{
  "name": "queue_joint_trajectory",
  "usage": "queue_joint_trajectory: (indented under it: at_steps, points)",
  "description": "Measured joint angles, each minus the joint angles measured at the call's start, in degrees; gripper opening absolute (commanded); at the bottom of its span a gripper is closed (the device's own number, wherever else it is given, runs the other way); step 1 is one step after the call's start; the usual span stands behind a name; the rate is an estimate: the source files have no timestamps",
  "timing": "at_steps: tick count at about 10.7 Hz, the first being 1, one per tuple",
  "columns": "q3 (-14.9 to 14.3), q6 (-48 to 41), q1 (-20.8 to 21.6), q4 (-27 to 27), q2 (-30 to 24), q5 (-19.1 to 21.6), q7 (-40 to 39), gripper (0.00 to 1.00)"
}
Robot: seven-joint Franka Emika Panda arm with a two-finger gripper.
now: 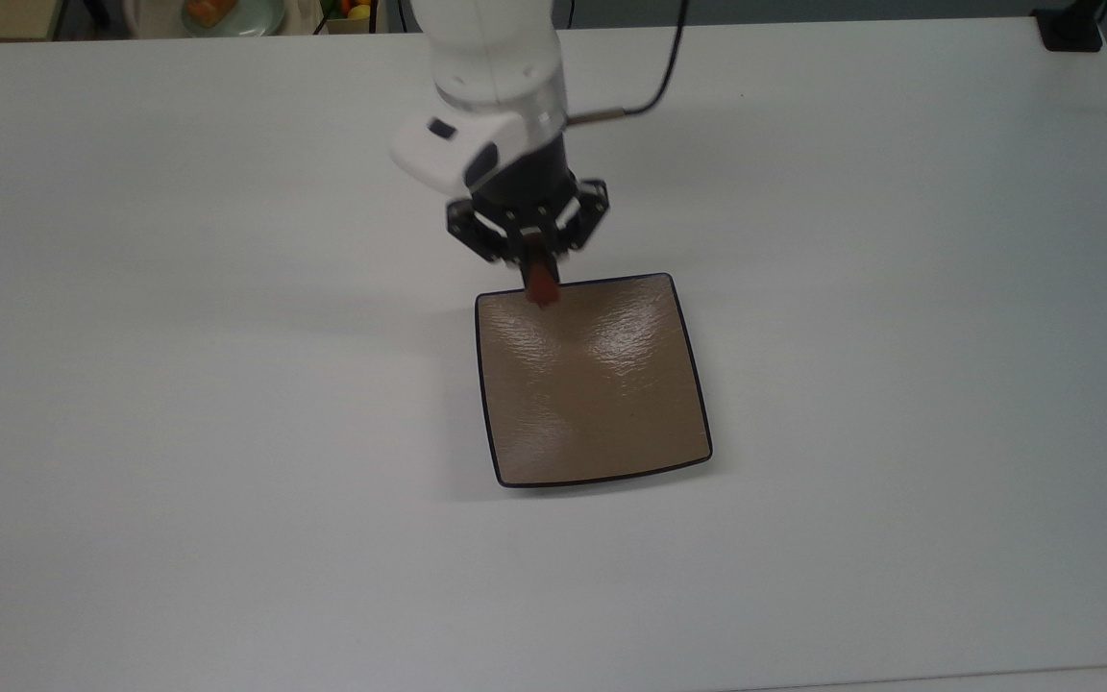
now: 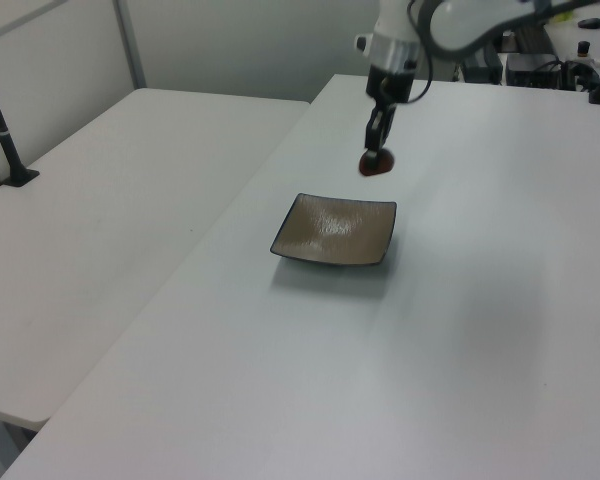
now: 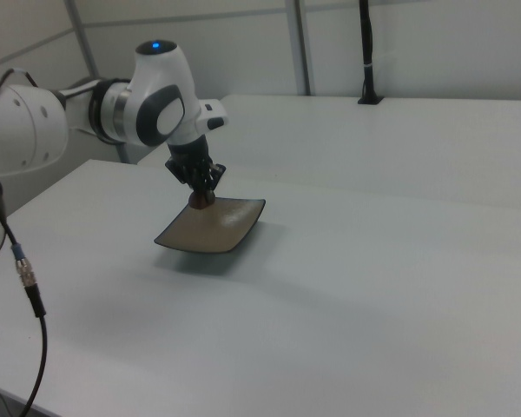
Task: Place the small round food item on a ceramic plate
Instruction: 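Lower the food item onto the plate center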
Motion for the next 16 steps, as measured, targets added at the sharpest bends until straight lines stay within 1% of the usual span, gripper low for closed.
queue_joint_trajectory:
  at_steps: [4, 8, 10, 12, 13, 14, 15, 16]
  points:
    - [0.0, 12.2, 3.2, -1.7, 5.1, 0.0, 0.0, 0.24]
    - [0.0, 20.5, 3.7, -2.4, 8.8, 0.0, 0.0, 0.24]
    - [0.0, 23.5, 3.9, -2.5, 10.6, 0.0, 0.0, 0.24]
    - [0.0, 24.8, 4.9, -2.5, 12.1, 0.0, -0.1, 0.29]
    - [0.0, 24.9, 5.3, -2.5, 12.5, 0.0, -0.1, 0.34]
    - [0.0, 25.3, 5.3, -2.5, 12.8, 0.0, -0.1, 0.46]
    - [0.0, 25.9, 5.3, -2.5, 13.0, 0.0, -0.1, 0.82]
    - [-0.1, 27.2, 5.3, -2.5, 13.3, 0.0, -0.1, 1.00]
